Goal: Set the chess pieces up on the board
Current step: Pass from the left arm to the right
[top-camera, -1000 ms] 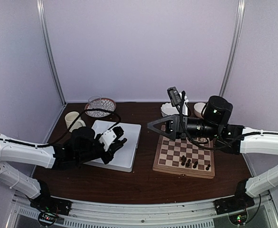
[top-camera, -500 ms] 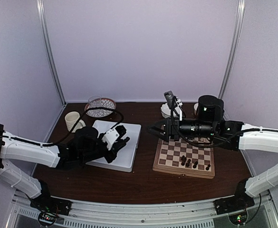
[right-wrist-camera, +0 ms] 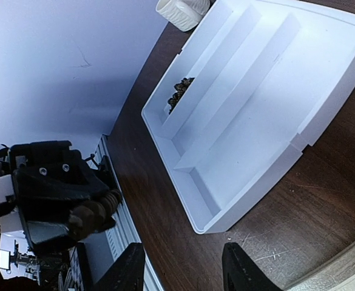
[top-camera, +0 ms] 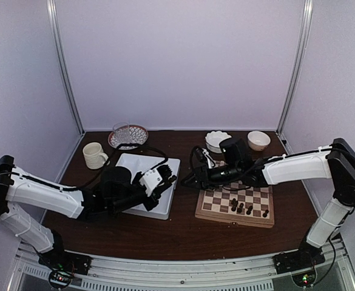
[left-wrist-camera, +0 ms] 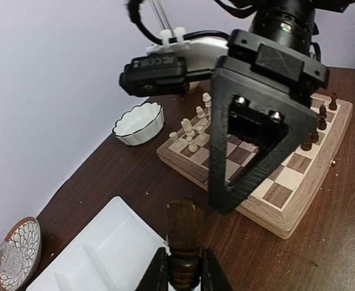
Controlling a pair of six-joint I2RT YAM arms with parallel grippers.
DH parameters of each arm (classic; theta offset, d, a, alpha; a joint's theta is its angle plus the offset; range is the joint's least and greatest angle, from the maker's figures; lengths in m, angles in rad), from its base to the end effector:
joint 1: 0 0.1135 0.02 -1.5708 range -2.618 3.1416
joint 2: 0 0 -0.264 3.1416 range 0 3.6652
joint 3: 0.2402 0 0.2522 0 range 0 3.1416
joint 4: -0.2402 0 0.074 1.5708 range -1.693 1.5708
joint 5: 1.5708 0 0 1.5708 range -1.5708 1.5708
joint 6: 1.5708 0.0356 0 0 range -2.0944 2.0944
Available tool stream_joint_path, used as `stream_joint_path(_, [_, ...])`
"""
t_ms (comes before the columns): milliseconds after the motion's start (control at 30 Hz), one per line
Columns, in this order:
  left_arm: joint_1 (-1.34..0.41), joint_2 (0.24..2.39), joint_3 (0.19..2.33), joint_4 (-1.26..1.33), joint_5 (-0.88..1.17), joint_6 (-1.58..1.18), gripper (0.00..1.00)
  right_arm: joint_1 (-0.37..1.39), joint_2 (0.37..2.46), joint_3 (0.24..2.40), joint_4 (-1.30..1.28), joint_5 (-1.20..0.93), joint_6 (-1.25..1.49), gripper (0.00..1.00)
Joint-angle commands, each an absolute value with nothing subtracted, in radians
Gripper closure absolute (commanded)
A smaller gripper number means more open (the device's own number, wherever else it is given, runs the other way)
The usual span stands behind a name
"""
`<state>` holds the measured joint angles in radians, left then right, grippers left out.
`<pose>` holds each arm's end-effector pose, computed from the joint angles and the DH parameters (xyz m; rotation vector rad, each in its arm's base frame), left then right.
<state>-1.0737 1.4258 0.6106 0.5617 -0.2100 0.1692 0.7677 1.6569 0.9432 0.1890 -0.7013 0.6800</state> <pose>0.1490 -0.2591 0.2103 0.9470 1.5795 -0.4468 0.2393 0.2629 0.2108 -0.5935 2.3078 1.5294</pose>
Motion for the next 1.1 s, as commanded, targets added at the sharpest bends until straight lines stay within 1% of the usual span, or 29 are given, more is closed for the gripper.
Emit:
stream_joint_path(0, [-1.113, 1.464, 0.628, 0.62, -0.273, 0.249, 1.0, 0.772, 1.628, 0.969, 0.278, -0.759, 0.705, 0.52])
stream_joint_path(167, [-1.122, 1.484, 0.637, 0.62, -0.286, 0.252, 1.0, 0.774, 1.605, 0.958, 0.292, -0.761, 0.702, 0.52])
stream_joint_path(400, [-1.132, 1.495, 0.642, 0.624, -0.306, 0.271, 1.0, 0.802, 1.637, 0.989, 0.255, -0.769, 0.687, 0.54])
stream_joint_path(567, [-1.134, 1.497, 0.644, 0.622, -0.311, 0.276, 1.0, 0.825, 1.657, 1.013, 0.238, -0.784, 0.683, 0.59])
stream_joint_path(700, [-1.135, 1.498, 0.644, 0.624, -0.321, 0.28, 1.0, 0.83, 1.66, 1.02, 0.228, -0.785, 0.679, 0.66])
stream_joint_path(1067, [-1.143, 1.502, 0.645, 0.627, -0.321, 0.285, 1.0, 0.83, 1.671, 1.04, 0.175, -0.765, 0.66, 0.68])
